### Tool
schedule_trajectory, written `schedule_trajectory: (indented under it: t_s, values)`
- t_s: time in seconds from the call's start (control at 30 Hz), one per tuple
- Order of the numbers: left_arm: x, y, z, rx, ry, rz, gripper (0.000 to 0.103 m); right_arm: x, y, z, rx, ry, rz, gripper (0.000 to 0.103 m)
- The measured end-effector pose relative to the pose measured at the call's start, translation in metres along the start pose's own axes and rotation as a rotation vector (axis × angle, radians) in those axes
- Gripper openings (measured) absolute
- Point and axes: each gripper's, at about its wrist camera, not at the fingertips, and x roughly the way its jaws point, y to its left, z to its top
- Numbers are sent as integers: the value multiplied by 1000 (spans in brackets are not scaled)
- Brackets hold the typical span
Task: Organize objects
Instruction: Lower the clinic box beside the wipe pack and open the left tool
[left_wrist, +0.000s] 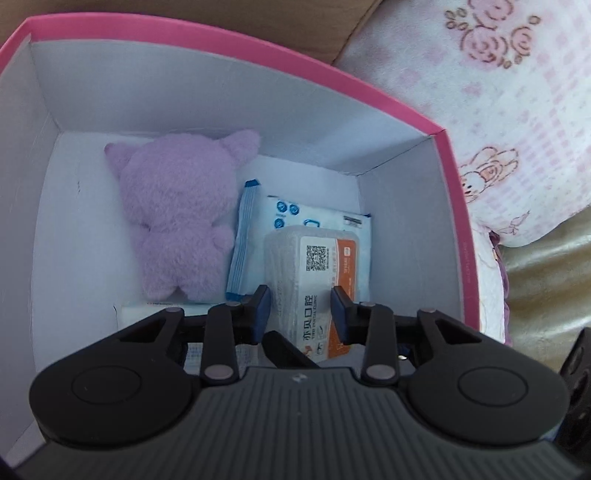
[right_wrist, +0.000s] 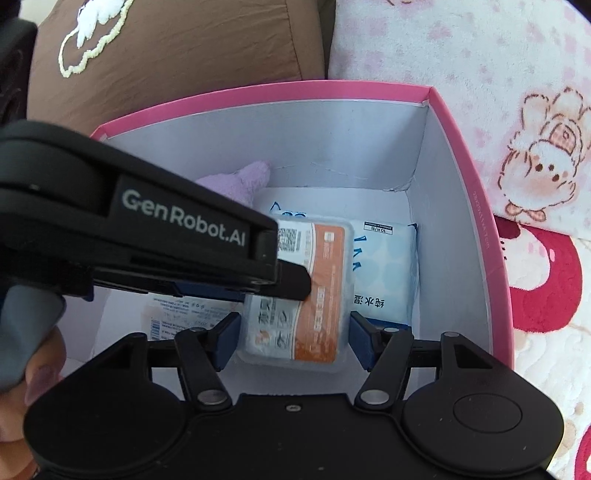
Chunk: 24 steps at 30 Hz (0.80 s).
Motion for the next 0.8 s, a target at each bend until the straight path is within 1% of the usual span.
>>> schedule_trajectory:
  t_s: [0.07,0.1,0.13,0.27,0.3,0.37,0.4,0.43,0.5,0.53,0.6,0.7,0.8]
  values:
    - [1,-1,-2,3,10,6,33,-3,3,0,-16,10,-16,68]
    - [2,-4,-3,15,18,12,33,-5,4,-1,-15,22,-12,73]
    - [3,-6,-4,27,25,19,33,-7,5,-1,-16,27,-9,75]
    - [6,-10,-5,18,32,27,33,-15,4,-3,-16,5,3,74]
    - [7,-10,-5,15,31,27,33,-16,3,-3,-13,1,5,70]
    - [8,-11,-6,10,29,27,33,-19,0,-3,-26,-6,4,50]
    - [9,-11,-6,7,31,25,33,-20,0,-4,-44,-13,-6,32]
    - [10,-11,-6,2,34,21,33,-21,-2,-5,-50,-23,-13,30]
    - [12,-10,-6,-16,43,16,33,-22,-7,-7,-13,-38,2,30]
    - [13,-10,-6,-22,45,12,33,-20,-9,-2,-6,-35,7,30]
    - [15,-8,-7,-47,48,-1,32,-19,-9,-1,-22,-33,-7,30]
    - [17,-10,-7,-75,46,-5,32,-18,-1,-4,-79,-41,-51,31]
    - [19,-13,-7,-71,40,-2,31,-19,-2,-5,-83,-44,-64,31]
